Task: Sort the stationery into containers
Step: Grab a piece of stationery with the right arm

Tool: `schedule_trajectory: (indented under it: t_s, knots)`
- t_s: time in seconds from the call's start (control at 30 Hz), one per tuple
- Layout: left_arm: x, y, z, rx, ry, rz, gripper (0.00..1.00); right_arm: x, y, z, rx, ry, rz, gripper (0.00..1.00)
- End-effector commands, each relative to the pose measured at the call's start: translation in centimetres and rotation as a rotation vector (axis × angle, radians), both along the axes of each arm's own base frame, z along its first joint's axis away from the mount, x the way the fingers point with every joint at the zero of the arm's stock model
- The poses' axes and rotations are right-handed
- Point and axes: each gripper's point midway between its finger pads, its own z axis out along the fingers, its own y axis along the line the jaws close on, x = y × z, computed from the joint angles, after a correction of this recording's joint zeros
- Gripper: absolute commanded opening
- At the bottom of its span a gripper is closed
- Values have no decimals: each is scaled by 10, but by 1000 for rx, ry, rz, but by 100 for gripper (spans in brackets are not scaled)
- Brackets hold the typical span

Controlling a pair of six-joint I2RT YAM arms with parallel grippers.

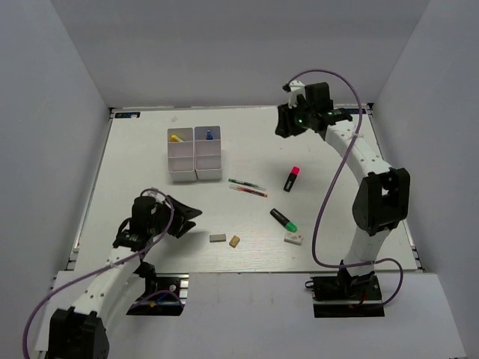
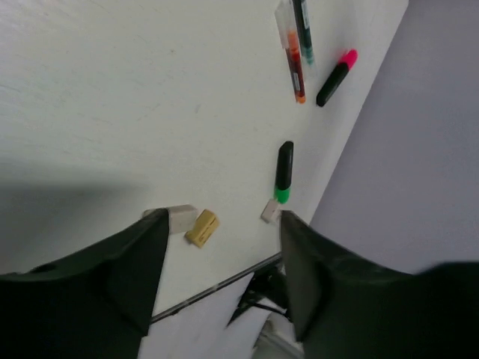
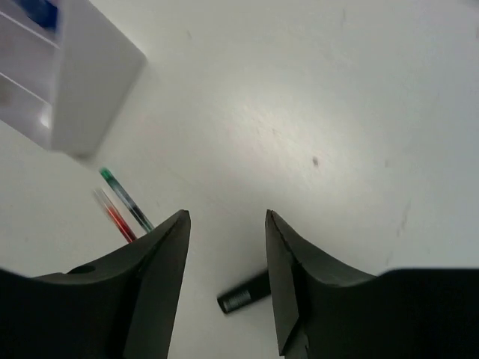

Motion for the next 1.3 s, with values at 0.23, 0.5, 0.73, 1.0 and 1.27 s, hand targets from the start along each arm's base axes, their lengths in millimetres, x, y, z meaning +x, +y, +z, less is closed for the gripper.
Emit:
schedule_trajectory:
  t_s: [0.23, 0.5, 0.73, 1.0, 1.27]
  knots:
    - [39, 3, 16, 331, -23, -281, 100, -106, -94, -103, -193, 536, -134, 57]
    - [55, 9, 18, 399, -26, -288, 100, -111, -91, -134, -201, 636, -176, 60]
    - [44, -8, 16, 205, -32, -234, 100, -85, -80, -151, -218, 646, -242, 66]
    - [55, 43, 27, 511, -1, -92, 100, -66, -75, -171, -273, 636, -349, 69]
    - [49, 111, 48, 889, 62, 12, 100, -61, -80, -193, -366, 623, -437, 65]
